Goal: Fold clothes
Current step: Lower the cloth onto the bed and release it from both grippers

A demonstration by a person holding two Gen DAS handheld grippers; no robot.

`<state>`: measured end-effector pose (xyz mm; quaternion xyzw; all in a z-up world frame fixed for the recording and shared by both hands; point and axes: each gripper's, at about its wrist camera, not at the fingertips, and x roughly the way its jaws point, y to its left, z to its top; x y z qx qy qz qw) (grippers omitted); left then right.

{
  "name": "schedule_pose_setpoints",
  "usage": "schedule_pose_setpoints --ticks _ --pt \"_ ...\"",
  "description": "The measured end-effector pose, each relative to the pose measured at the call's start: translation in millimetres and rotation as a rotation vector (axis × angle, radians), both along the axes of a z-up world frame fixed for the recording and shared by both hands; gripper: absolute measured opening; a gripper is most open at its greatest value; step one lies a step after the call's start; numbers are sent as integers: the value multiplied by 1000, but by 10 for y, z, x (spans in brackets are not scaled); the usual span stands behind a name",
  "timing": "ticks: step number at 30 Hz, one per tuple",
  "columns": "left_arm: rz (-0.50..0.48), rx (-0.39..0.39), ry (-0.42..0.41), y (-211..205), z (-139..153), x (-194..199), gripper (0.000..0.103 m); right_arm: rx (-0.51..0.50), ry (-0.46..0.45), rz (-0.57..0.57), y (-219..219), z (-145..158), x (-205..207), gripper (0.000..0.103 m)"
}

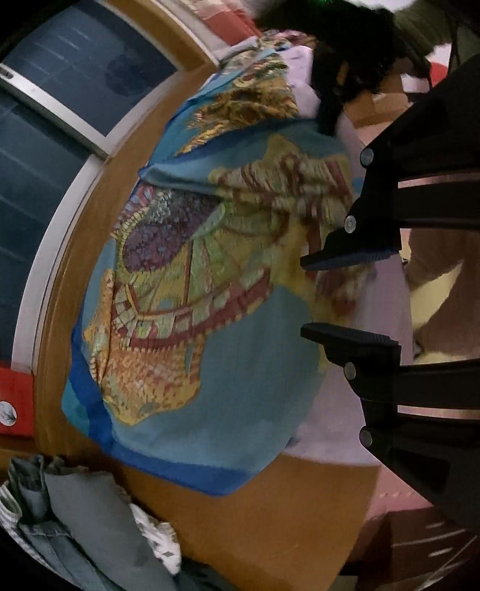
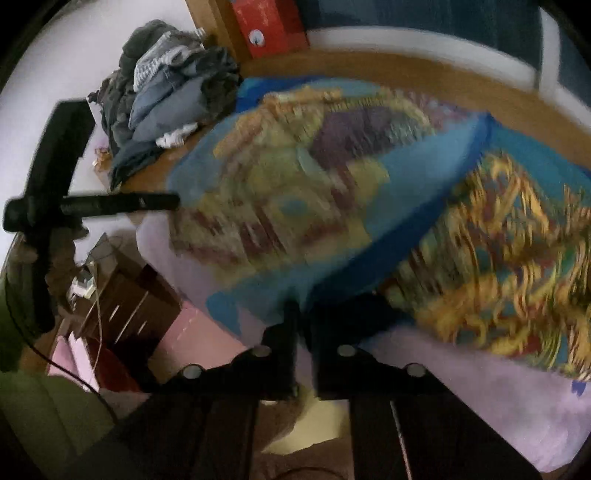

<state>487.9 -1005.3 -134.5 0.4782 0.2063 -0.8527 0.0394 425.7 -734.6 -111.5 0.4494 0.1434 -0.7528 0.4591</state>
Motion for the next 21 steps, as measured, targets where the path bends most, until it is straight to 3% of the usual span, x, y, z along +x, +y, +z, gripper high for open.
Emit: schedule_pose_setpoints --ticks 4,12,18,21 --pt "10 -12 -16 -201 -121 19 29 -94 44 38 -264 412 -33 4" --pt "92 -3 -41 -506 -267 88 29 -251 102 74 -1230 1084 -705 4" --pt "130 -41 -51 -602 -221 129 29 -229 47 85 -2167 965 -1325 4" --pt "154 -30 -45 -640 -185 156 29 -152 57 85 -2609 708 -1545 4"
